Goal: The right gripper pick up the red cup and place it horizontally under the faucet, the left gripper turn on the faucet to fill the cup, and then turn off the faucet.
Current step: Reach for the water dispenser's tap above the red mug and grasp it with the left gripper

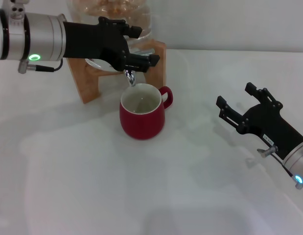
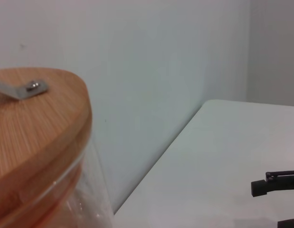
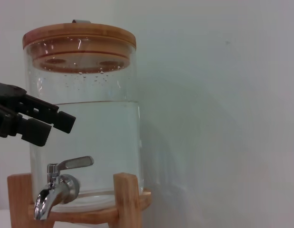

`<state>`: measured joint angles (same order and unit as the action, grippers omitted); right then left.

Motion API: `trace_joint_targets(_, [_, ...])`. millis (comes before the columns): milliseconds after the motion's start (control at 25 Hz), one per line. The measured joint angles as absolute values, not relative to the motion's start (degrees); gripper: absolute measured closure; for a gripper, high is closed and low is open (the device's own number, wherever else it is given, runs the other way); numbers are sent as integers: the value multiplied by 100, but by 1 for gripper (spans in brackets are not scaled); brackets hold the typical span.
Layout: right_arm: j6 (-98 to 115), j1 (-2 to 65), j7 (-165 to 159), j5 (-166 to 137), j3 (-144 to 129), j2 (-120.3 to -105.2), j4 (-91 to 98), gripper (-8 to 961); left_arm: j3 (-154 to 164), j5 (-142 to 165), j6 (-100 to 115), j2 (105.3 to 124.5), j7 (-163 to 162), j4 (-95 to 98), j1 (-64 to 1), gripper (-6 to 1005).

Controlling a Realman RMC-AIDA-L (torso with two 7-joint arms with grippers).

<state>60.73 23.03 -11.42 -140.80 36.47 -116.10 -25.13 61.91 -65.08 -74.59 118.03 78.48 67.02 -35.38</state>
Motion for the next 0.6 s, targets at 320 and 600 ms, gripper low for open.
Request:
trace_joint_targets(320, [6076,2305,-1142,-14080,3650,-11610,-2513,83,6200,-6414,-7329,11857,7964,6638,-3583,153])
trace_joint_targets(600, [6078,2313,-1143,-14080,3653,-11610,-2513,84,6217,-6347,-7295,11884,8010,6592,-3599,154])
